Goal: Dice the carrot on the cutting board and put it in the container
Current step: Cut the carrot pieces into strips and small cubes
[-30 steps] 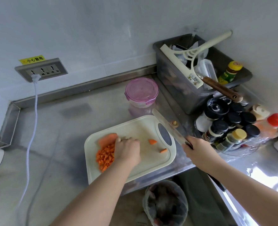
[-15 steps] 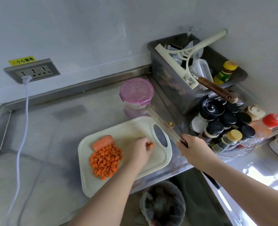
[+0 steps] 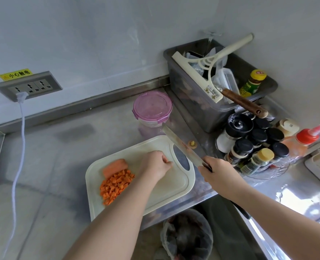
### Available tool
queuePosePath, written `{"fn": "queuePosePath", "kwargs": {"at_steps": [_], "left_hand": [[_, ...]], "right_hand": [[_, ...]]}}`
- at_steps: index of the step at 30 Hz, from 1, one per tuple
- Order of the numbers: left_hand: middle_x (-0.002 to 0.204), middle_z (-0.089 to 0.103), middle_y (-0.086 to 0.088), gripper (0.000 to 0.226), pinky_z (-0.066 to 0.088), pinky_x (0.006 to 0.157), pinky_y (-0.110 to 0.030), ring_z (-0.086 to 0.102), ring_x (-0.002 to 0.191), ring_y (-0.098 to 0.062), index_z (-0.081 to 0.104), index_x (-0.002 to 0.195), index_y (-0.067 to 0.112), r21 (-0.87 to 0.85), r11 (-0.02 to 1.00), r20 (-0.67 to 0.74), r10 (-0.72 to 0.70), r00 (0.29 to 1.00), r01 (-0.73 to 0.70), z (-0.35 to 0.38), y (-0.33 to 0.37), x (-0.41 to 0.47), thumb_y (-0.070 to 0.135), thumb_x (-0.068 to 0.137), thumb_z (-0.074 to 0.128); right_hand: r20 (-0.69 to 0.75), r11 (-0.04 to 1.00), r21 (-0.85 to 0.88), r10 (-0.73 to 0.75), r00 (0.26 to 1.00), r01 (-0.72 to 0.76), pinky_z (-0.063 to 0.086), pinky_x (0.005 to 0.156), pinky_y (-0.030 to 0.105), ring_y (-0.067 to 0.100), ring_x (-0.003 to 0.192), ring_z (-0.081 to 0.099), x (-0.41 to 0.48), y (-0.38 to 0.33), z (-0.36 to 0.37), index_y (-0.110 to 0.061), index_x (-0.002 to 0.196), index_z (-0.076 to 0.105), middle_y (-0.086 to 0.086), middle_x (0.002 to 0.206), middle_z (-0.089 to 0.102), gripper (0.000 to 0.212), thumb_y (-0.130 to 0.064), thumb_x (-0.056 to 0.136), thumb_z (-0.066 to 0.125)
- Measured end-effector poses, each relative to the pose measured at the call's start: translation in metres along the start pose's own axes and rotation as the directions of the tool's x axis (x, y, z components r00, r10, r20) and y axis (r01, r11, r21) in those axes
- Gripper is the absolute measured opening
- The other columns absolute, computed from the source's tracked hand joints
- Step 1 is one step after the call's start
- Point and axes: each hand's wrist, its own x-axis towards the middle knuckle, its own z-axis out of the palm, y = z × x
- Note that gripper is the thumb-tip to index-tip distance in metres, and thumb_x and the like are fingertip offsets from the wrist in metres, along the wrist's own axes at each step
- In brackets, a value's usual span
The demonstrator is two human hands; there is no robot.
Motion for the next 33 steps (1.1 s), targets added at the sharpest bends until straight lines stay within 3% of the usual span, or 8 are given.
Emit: {"fn": "queuePosePath", "kwargs": {"at_steps": [4, 6, 9, 14, 20, 23, 28, 33], "left_hand": [[0.094, 0.071, -0.008, 0.026, 0.045, 0.077, -0.027, 0.065, 0.087, -0.022, 0.068, 0.097, 0.007, -0.146, 0.989, 0.005, -0.015, 1.0, 0.016, -0.003, -0.01, 0.003, 0.031, 0.093, 0.058], [0.107, 0.067, -0.004, 0.019, 0.045, 0.085, -0.025, 0.062, 0.098, -0.019, 0.068, 0.106, 0.012, -0.088, 0.995, -0.043, 0.053, 0.998, -0.057, -0.009, -0.022, 0.005, 0.023, 0.093, 0.059], [0.119, 0.054, 0.002, 0.031, 0.045, 0.097, -0.032, 0.057, 0.107, -0.016, 0.063, 0.117, 0.02, 0.056, 0.975, 0.068, 0.21, 0.975, -0.214, -0.012, -0.027, 0.002, 0.023, 0.086, 0.067], [0.119, 0.054, 0.005, 0.027, 0.044, 0.094, -0.03, 0.052, 0.11, -0.016, 0.062, 0.114, 0.023, 0.286, 0.89, 0.123, 0.332, 0.935, -0.354, -0.006, -0.019, 0.001, 0.025, 0.088, 0.062], [0.116, 0.056, 0.005, 0.026, 0.047, 0.091, -0.032, 0.054, 0.107, -0.016, 0.061, 0.11, 0.023, 0.32, 0.887, 0.11, 0.316, 0.943, -0.334, -0.005, -0.017, 0.001, 0.024, 0.084, 0.06], [0.111, 0.058, 0.004, 0.024, 0.049, 0.086, -0.032, 0.057, 0.103, -0.018, 0.061, 0.107, 0.022, 0.324, 0.908, 0.04, 0.268, 0.962, -0.267, -0.005, -0.02, -0.003, 0.03, 0.084, 0.058], [0.107, 0.059, 0.003, 0.02, 0.046, 0.074, -0.03, 0.059, 0.097, -0.018, 0.059, 0.104, 0.022, 0.303, 0.947, -0.092, 0.139, 0.986, -0.105, -0.008, -0.037, -0.022, 0.029, 0.086, 0.057], [0.11, 0.06, 0.003, 0.023, 0.047, 0.083, -0.034, 0.059, 0.099, -0.02, 0.058, 0.113, 0.024, 0.307, 0.948, -0.184, 0.15, 0.971, -0.088, -0.002, -0.046, -0.039, 0.034, 0.093, 0.051]], "right_hand": [[-0.013, 0.999, 0.032, 0.022, 1.0, -0.022, 0.035, 0.055, 0.03, 0.019, 0.059, 0.045, -0.001, 0.004, 0.0, -0.009, 0.084, 0.054, 0.014, 0.074, 0.061, 0.016, -0.019, 0.095, 0.047], [-0.012, 0.999, 0.033, 0.029, 0.999, -0.029, 0.033, 0.054, 0.028, 0.018, 0.056, 0.043, -0.001, 0.006, 0.0, -0.008, 0.085, 0.054, 0.01, 0.068, 0.057, 0.016, -0.018, 0.095, 0.048], [-0.01, 0.999, 0.029, 0.037, 0.999, -0.036, 0.033, 0.052, 0.027, 0.016, 0.053, 0.042, 0.0, 0.01, 0.0, -0.01, 0.085, 0.055, 0.003, 0.064, 0.053, 0.015, -0.018, 0.096, 0.048], [-0.003, 1.0, 0.01, 0.022, 1.0, -0.022, 0.032, 0.051, 0.025, 0.016, 0.054, 0.041, 0.0, 0.01, 0.002, -0.019, 0.073, 0.046, -0.001, 0.061, 0.048, 0.024, -0.019, 0.097, 0.048], [0.019, 1.0, 0.01, 0.007, 1.0, -0.007, 0.033, 0.052, 0.023, 0.014, 0.054, 0.042, -0.001, 0.008, 0.001, -0.019, 0.076, 0.05, 0.0, 0.065, 0.052, 0.022, -0.019, 0.097, 0.047], [0.028, 1.0, 0.003, 0.01, 1.0, -0.01, 0.035, 0.051, 0.02, 0.011, 0.054, 0.044, 0.0, 0.007, 0.002, -0.026, 0.075, 0.047, -0.004, 0.064, 0.051, 0.024, -0.02, 0.098, 0.046], [0.095, 0.999, -0.015, 0.04, 0.995, -0.038, 0.037, 0.054, 0.025, 0.019, 0.063, 0.053, 0.006, 0.001, 0.021, -0.019, 0.079, 0.054, 0.0, 0.07, 0.056, 0.02, -0.02, 0.098, 0.046], [0.151, 0.999, -0.035, 0.037, 0.988, -0.032, 0.03, 0.048, 0.021, 0.01, 0.054, 0.041, 0.01, -0.008, 0.048, -0.028, 0.066, 0.039, -0.005, 0.062, 0.047, 0.033, -0.021, 0.098, 0.043]]}}
